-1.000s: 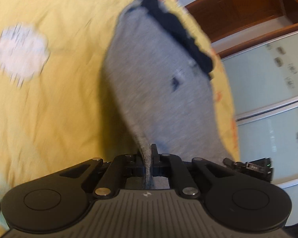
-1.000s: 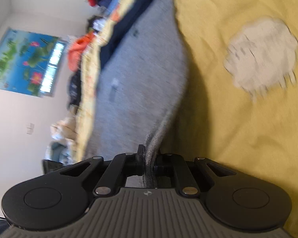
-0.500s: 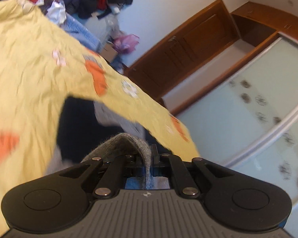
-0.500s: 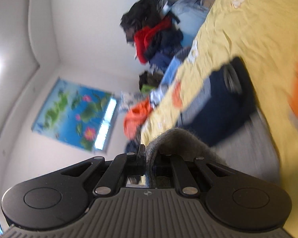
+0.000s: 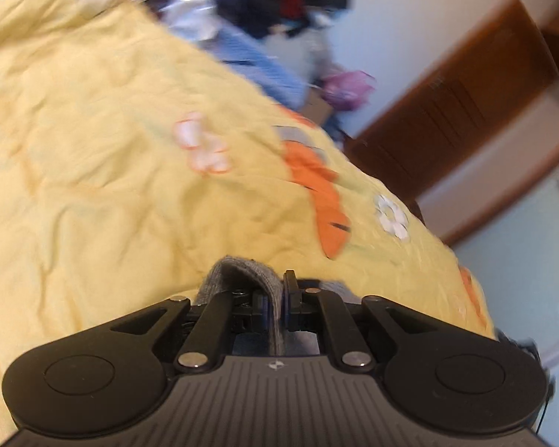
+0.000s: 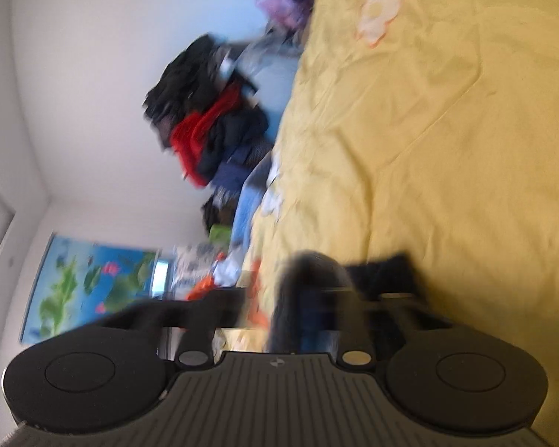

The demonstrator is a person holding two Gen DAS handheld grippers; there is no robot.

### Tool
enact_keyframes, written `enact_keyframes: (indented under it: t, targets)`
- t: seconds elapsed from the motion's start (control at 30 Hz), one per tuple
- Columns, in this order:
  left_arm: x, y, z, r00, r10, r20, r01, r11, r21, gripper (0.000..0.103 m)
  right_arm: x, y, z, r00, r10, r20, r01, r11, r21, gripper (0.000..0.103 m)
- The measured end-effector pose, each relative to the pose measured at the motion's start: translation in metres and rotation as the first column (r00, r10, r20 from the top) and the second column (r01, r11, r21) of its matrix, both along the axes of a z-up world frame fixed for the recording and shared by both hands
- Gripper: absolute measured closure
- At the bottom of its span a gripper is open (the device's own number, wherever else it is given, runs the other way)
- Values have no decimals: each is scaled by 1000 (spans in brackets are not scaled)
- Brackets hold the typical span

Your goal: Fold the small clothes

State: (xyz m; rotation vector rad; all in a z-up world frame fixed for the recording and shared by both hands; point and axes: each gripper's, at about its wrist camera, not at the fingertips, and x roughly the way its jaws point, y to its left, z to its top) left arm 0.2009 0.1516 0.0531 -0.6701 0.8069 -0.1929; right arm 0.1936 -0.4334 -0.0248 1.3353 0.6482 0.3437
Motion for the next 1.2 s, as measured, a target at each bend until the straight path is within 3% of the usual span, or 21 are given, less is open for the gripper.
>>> enact_keyframes:
  t: [0.03,0.07,0.13,0.17,0.2,0.27,0.47,0.6,0.67,0.77,0.87,1.0,1.07,1.2]
  targets:
    - [-7,8,-1,999,34,14,-33,998,-50,91,-3,0,3,999,-32,-5,32,999,-33,2]
    - [-18,14,1,997,68,43,-64,995,-77,86,-9,0,7,998,-58,17,59,997,-57,1]
    - [-44,24,13,986,132,101,-128,991,-42,45,-23,1,16,998,-19,65,23,998,-61,3]
    - [-62,28,21,977,168,134,-168,986,-15,12,-33,2,21,997,4,79,2,997,-75,4]
    - [-82,33,27,961,207,181,-209,978,-10,5,-45,1,27,996,19,92,-10,995,-99,4]
    - [-117,41,35,950,205,235,-203,979,-33,5,-75,0,36,994,43,105,-27,988,-152,4]
    - [-215,66,34,960,224,169,-200,969,-148,5,-175,-8,34,998,24,66,-8,973,-231,3]
    - [-254,97,36,967,233,104,-228,972,-58,5,-221,-3,28,999,35,14,-29,950,-312,3]
    - [-260,108,27,966,256,34,-253,965,-72,6,-230,4,26,998,69,-6,-67,927,-370,3]
    - [-265,90,-7,982,185,-32,-187,941,-283,6,-230,18,14,994,101,-29,-105,927,-360,3]
    - [-258,44,-31,993,117,-35,-121,906,-406,6,-225,37,15,995,104,-5,-99,926,-364,2]
    - [-233,3,-56,987,125,-105,-156,912,-380,6,-206,66,16,991,132,2,-120,907,-404,1]
    - [-225,-10,-54,984,156,-82,-174,929,-326,6,-200,78,19,990,139,3,-124,892,-435,1]
    - [-207,-25,-51,983,179,-35,-182,947,-263,6,-193,85,17,996,86,20,-71,915,-398,1]
